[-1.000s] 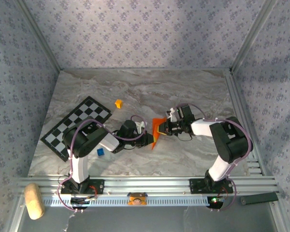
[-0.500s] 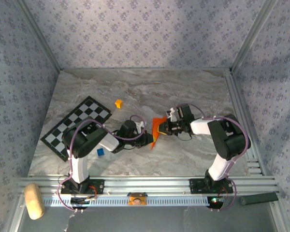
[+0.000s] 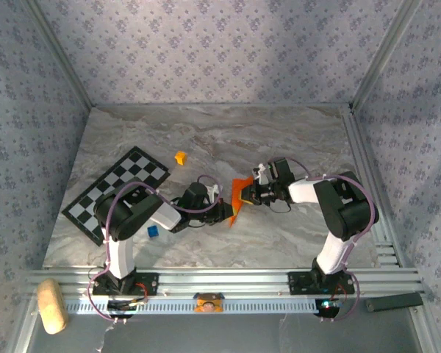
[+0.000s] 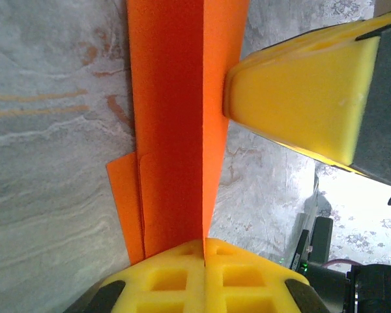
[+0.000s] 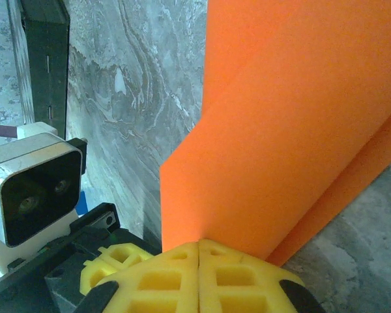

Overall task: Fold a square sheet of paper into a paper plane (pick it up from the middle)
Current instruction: Fold the wing for the fifth time at the center of the table.

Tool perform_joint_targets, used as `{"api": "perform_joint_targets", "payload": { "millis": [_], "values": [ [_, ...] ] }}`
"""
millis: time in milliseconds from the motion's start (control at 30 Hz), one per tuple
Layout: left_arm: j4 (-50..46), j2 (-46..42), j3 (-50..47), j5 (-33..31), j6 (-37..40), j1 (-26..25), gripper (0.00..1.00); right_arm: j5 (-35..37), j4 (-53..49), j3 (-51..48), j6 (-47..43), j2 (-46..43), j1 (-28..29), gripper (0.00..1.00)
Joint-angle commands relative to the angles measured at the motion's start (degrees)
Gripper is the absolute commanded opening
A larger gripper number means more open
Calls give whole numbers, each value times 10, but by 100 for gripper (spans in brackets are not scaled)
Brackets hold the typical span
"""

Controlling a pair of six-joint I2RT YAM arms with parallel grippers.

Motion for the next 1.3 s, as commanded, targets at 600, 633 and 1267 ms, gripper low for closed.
{"api": "perform_joint_targets", "payload": {
  "millis": [600,633,1267],
  "values": [
    [-132,15,-21,-39,10,10,0,26,-58,35,-18,50,1,8],
    [-133,14,-21,-41,10,10,0,32,-72,39,-21,56,2,8],
    [-252,-38,24,-6,98,-7,2,65,-133,56,-34,71,8,7]
  ]
}}
